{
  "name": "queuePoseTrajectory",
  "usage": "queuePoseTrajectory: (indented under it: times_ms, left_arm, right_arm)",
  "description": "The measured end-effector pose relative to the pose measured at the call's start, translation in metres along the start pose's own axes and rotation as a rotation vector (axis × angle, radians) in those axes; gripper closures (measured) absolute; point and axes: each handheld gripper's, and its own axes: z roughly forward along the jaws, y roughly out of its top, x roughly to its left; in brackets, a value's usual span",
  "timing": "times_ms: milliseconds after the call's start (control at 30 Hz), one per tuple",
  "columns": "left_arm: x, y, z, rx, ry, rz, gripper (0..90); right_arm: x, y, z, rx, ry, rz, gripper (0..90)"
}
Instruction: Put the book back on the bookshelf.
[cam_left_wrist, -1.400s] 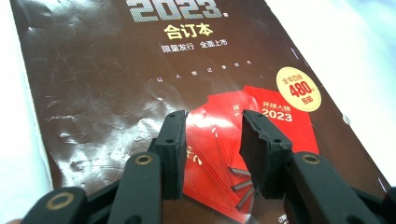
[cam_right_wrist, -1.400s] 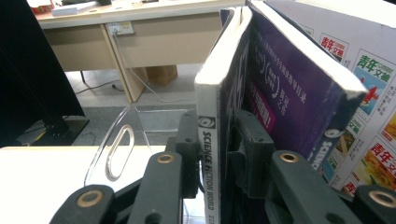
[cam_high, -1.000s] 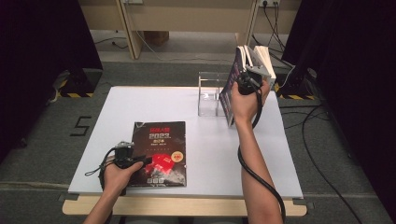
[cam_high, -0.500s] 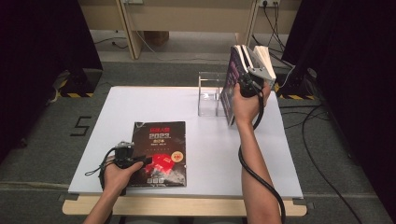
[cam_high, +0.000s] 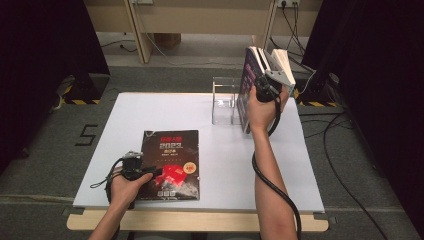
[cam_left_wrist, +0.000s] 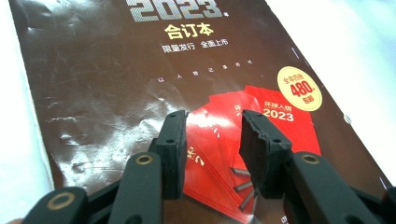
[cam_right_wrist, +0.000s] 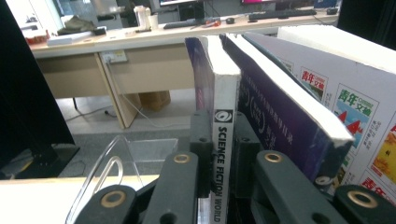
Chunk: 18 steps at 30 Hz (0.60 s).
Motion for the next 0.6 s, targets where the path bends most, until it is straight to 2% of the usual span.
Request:
queuePoseTrajectory:
  times_ms: [233, 500, 600]
  left_arm:
    - [0.0, 0.0, 0.0, 0.001, -0.002, 0.006, 60.7]
    - [-0.002, 0.0, 0.0, -0.002, -0.009, 0.009, 60.7]
    - [-0.003, 0.0, 0.0, -0.004, -0.009, 0.009, 60.7]
  right_arm:
    - [0.002, -0.007, 0.002, -0.012, -0.03, -0.035, 82.6]
    - [0.005, -0.013, -0.006, 0.02, -0.047, -0.093, 79.8]
    - [0.004, -0.014, -0.008, 0.039, -0.046, -0.093, 77.6]
